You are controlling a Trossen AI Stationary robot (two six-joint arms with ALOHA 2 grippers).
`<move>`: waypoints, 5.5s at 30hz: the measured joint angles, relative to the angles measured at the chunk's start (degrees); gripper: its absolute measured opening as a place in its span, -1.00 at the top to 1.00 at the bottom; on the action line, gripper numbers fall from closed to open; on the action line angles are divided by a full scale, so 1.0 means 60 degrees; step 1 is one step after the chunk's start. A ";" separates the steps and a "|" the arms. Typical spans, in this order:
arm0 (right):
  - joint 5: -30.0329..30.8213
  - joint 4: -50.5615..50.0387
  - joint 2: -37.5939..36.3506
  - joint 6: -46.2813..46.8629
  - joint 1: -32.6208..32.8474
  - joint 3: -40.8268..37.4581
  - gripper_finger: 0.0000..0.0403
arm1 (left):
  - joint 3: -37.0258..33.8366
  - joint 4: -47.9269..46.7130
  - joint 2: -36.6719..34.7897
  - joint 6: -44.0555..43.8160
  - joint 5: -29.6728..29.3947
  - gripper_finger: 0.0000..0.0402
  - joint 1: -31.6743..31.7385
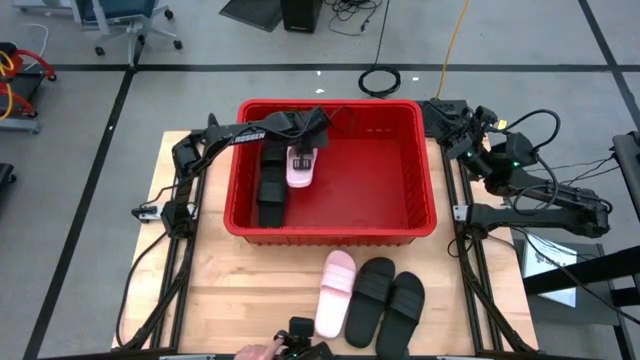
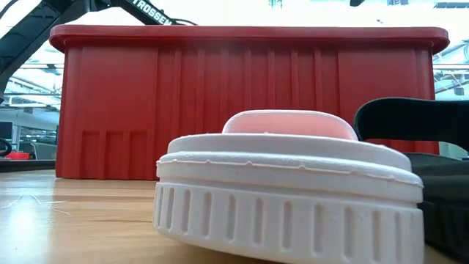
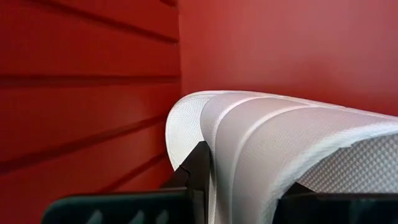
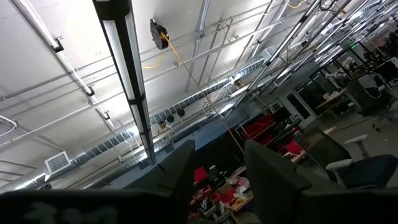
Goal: Pick and place slides into bin
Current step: Put the pink slide into the red bin
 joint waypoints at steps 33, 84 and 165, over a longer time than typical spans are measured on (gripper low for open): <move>0.0000 0.0073 0.0011 0.0007 0.0004 0.0000 0.36 | -0.0007 -0.1125 -0.0004 -0.1094 -0.0137 -0.09 -0.0239; -0.0218 0.1373 0.0808 0.1069 0.0007 0.0007 0.36 | 0.0007 -0.1177 -0.4731 -0.4874 0.0832 -0.06 -0.5136; -0.3019 -0.0416 0.0841 0.3256 0.0572 -0.0011 0.36 | 0.0335 0.0936 0.1279 -0.8873 -0.1536 0.81 -0.8914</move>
